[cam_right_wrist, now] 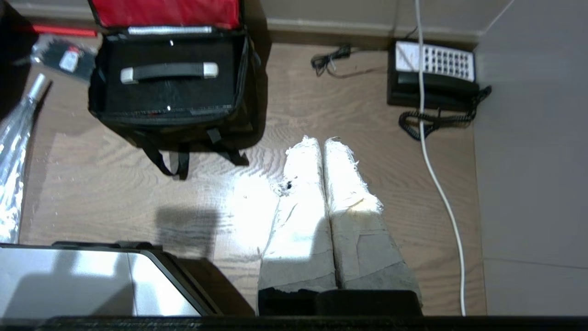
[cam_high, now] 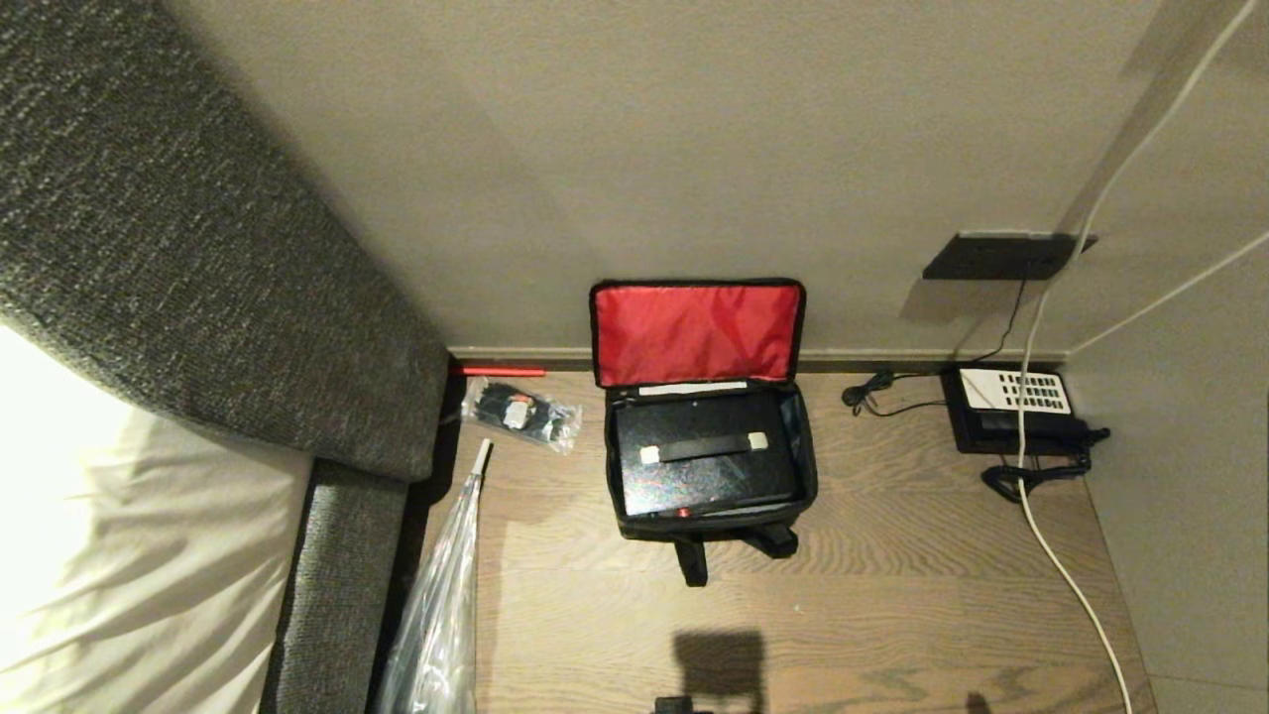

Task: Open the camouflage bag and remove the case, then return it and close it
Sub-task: Grip the handle

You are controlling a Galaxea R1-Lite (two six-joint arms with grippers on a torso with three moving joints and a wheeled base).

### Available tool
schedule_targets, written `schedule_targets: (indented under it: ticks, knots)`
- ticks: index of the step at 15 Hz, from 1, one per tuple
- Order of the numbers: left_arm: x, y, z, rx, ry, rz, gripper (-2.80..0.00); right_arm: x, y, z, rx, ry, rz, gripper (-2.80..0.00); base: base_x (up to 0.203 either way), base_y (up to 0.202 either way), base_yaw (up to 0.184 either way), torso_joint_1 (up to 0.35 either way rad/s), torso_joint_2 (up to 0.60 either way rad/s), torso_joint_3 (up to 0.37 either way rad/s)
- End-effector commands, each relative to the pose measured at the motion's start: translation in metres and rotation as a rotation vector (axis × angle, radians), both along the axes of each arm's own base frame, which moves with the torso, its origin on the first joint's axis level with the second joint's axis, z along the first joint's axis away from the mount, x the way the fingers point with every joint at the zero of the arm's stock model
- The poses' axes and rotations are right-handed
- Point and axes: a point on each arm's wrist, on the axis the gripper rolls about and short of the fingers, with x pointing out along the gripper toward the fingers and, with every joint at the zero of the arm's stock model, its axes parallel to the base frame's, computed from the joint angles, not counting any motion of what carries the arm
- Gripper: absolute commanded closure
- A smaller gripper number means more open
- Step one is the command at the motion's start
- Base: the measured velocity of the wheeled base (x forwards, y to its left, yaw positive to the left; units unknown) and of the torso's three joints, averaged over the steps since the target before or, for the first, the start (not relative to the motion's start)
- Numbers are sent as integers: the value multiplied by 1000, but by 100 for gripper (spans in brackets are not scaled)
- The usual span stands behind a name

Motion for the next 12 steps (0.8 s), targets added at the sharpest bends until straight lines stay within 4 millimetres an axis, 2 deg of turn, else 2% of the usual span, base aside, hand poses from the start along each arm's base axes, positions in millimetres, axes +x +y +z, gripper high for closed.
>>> schedule_targets:
  ticks: [1, 12]
  knots:
    - [0, 0, 0, 0, 2, 1, 0, 0, 0, 0, -1, 3, 0, 0, 0, 0, 0, 7, 9, 203]
    - [0, 0, 0, 4, 0, 0, 0, 0, 0, 0, -1, 3, 0, 0, 0, 0, 0, 4, 1, 195]
